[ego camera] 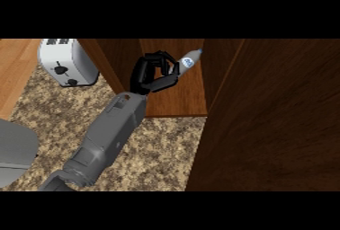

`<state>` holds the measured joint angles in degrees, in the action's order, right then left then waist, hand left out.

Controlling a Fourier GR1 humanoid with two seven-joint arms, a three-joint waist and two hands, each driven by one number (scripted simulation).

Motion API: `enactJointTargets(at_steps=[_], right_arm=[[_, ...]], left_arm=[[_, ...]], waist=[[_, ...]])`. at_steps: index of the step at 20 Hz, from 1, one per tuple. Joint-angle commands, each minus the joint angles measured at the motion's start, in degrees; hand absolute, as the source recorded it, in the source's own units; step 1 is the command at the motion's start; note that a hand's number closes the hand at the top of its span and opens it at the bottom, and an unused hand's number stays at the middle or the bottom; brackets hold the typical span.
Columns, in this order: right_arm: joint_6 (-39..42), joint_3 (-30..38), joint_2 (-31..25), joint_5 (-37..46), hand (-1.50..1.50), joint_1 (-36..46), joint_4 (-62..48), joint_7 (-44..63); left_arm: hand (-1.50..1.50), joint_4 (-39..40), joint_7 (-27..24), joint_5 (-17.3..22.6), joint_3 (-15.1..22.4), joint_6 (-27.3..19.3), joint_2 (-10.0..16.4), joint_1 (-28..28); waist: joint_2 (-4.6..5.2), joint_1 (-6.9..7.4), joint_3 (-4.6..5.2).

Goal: Pick up the bottled water, place it into the cabinet and close the cabinet

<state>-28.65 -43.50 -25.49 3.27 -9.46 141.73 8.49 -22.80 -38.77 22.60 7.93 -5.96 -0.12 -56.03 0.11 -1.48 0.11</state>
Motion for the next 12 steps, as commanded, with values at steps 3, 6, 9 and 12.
enactJointTargets(at_steps=[3, 6, 9, 12], right_arm=[[-0.98, -1.64, -2.2, 4.29, -1.5, -2.66, 6.56, 2.47], [-1.56, -0.23, -3.48, 5.62, -1.5, -0.56, 7.63, 5.77], [-1.87, -0.8, -3.47, 4.48, -1.5, -0.87, 5.79, 3.94], [-1.45, -0.73, -4.7, 4.45, -1.5, 0.15, 5.04, 4.78]], left_arm=[[1.5, -12.71, 3.55, 5.4, 2.65, 4.35, 0.12, 11.16], [1.5, -19.55, 6.29, 5.77, 2.13, 4.78, 1.61, 14.63], [1.5, -27.26, 6.8, 6.25, 4.84, 3.54, 1.37, 21.81], [1.5, -33.83, 7.82, 7.03, 6.28, 5.08, 4.0, 28.78]], waist=[[-1.15, 1.9, -0.08], [-1.3, 3.07, -0.02], [-1.5, 3.8, -0.05], [-1.42, 4.17, -0.02]])
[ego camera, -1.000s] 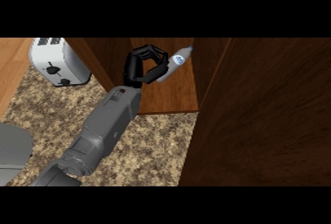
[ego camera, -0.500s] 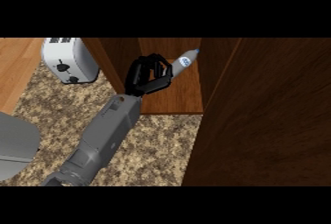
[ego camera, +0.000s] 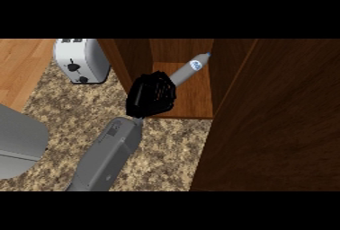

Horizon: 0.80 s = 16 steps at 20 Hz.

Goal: Pick up the bottled water, place it into the cabinet and close the cabinet

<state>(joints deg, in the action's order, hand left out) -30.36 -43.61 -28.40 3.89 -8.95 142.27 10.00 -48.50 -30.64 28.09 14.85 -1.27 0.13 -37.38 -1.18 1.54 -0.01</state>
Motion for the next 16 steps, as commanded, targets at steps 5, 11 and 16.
enactJointTargets(at_steps=[5, 11, 16], right_arm=[[3.99, -2.23, -4.63, 1.1, 1.5, 1.11, 4.32, 3.79], [9.69, -6.65, -4.84, -3.31, 1.5, 5.6, 8.98, 7.39], [9.25, -11.3, 1.37, -0.03, 1.5, 11.16, 4.41, 10.95]], left_arm=[[1.5, -24.35, 3.44, 1.58, 3.89, -1.12, 4.75, 22.16], [1.5, -40.34, 5.71, 2.65, 4.72, -0.73, 11.39, 36.05], [1.5, -52.38, 6.95, 3.62, 4.54, 0.08, 16.83, 47.15]], waist=[[-0.26, 2.0, 0.02], [0.21, 1.63, 0.04], [0.36, 1.15, 0.15]])
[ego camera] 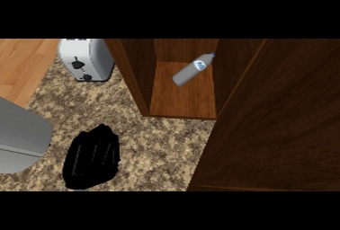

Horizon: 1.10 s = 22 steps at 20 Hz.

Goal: Pick up the bottled water, place it into the cabinet and close the cabinet

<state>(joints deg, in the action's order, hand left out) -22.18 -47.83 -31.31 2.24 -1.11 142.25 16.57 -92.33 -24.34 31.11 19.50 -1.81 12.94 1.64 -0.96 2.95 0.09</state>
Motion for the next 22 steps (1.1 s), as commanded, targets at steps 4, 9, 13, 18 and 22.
enactJointTargets(at_steps=[4, 9, 13, 18, 22], right_arm=[[-0.56, -7.6, 7.85, 3.66, 1.5, 6.81, 5.23, 9.88], [-0.75, -4.59, 16.61, 4.53, 1.5, 17.94, -4.51, 14.53], [-2.25, -0.8, 27.36, 7.12, 1.5, 27.87, -10.97, 22.88], [-3.88, 7.75, 31.02, 3.17, 1.5, 36.1, -18.23, 25.11], [-1.16, 17.13, 31.19, -3.16, 1.5, 44.27, -27.68, 23.66]], left_arm=[[1.5, -15.76, -0.06, 1.54, -2.02, 0.18, 6.23, 15.31], [1.5, -21.29, -2.08, 4.55, -5.35, 5.03, 10.09, 22.92], [1.5, -22.48, -2.87, 5.89, -8.68, 7.05, 11.78, 26.25], [1.5, -21.66, -6.76, 11.65, -15.7, 15.76, 14.99, 34.9], [1.5, -24.22, -4.56, 13.93, -19.17, 16.47, 16.22, 35.68]], waist=[[0.16, -1.2, 0.08], [0.56, -0.88, 0.1], [0.69, -1.55, 0.07], [0.8, -1.23, 0.01], [0.98, -1.21, -0.05]])
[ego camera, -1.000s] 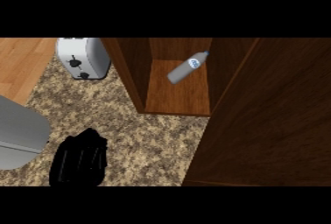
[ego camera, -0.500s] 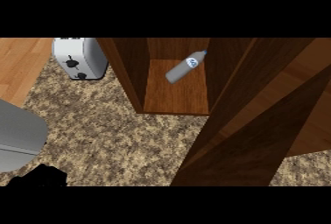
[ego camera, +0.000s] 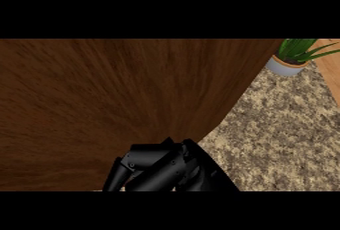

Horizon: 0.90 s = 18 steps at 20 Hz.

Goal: Pick up the bottled water, place it into the cabinet and close the cabinet

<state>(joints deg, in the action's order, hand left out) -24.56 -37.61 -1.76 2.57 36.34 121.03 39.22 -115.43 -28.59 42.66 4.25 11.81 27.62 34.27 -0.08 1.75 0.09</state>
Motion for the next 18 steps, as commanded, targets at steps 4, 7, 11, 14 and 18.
enactJointTargets(at_steps=[4, 7, 11, 14, 18], right_arm=[[4.74, 11.54, 1.71, -7.83, 1.5, 9.31, -16.86, -6.23], [9.61, 19.02, 1.3, -11.69, 1.5, 11.91, -20.74, -8.02], [14.17, 19.64, 1.43, -12.21, 1.5, 12.03, -31.17, -14.64], [12.46, 20.72, 1.74, -13.16, 1.5, 16.67, -36.91, -15.16], [16.11, 22.62, 1.74, -12.82, 1.5, 15.82, -43.55, -19.94]], left_arm=[[1.5, -1.56, -1.15, 1.14, -3.9, 5.75, 0.62, 6.7], [1.5, 2.61, -2.79, 2.2, -6.41, 9.9, 0.48, 5.3], [1.5, 0.21, -2.08, 1.67, -7.43, 9.46, -1.2, 7.7], [1.5, 1.69, -0.56, 3.53, -9.85, 12.83, 0.16, 7.93], [1.5, 0.8, 3.16, 4.08, -9.74, 8.68, -0.77, 3.74]], waist=[[0.2, 0.18, -0.07], [0.24, -0.18, -0.06], [0.21, -0.12, -0.08], [0.16, -0.2, -0.06], [0.26, -0.76, -0.08]])
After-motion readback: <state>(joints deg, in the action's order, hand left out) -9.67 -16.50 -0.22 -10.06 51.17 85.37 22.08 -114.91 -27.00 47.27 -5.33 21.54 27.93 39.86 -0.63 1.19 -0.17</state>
